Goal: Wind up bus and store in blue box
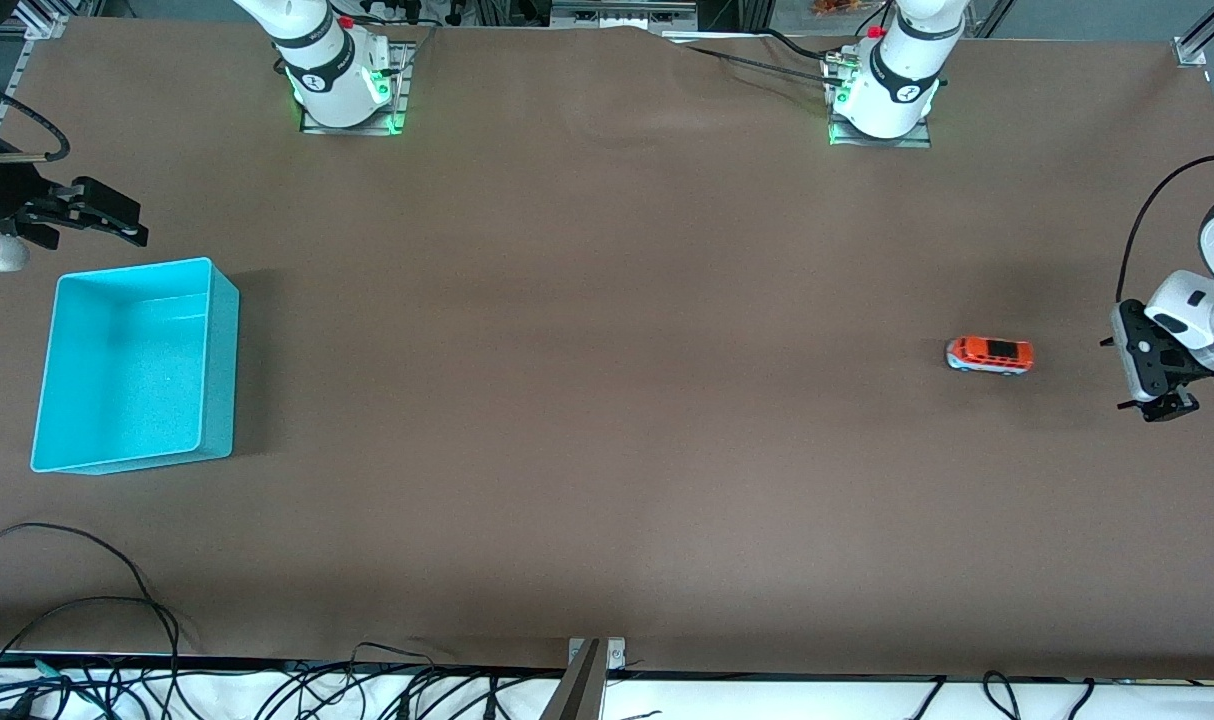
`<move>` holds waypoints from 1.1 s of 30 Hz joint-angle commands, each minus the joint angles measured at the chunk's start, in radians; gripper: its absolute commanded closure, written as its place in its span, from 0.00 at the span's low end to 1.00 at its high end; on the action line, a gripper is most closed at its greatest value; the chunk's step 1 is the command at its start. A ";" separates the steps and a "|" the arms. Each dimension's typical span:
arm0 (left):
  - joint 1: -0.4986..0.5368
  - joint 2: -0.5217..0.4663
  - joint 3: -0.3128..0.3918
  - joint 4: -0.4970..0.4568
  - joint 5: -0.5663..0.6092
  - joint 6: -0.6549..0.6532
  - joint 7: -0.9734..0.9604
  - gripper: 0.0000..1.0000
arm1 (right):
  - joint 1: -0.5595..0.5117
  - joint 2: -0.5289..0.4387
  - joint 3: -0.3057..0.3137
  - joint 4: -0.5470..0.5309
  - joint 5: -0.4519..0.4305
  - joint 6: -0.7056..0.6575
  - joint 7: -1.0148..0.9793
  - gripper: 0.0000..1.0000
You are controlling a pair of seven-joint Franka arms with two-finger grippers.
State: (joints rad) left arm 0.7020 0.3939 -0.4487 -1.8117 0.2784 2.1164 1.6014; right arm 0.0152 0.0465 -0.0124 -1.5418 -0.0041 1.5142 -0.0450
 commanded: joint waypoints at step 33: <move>-0.081 -0.181 -0.245 0.180 0.016 -0.383 -0.784 0.00 | -0.004 0.007 0.000 0.020 0.016 -0.009 0.008 0.00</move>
State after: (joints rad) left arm 0.6626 0.2878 -0.6997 -1.6142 0.2795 1.7578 0.9090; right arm 0.0152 0.0466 -0.0124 -1.5418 -0.0041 1.5142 -0.0449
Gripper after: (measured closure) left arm 0.000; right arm 0.000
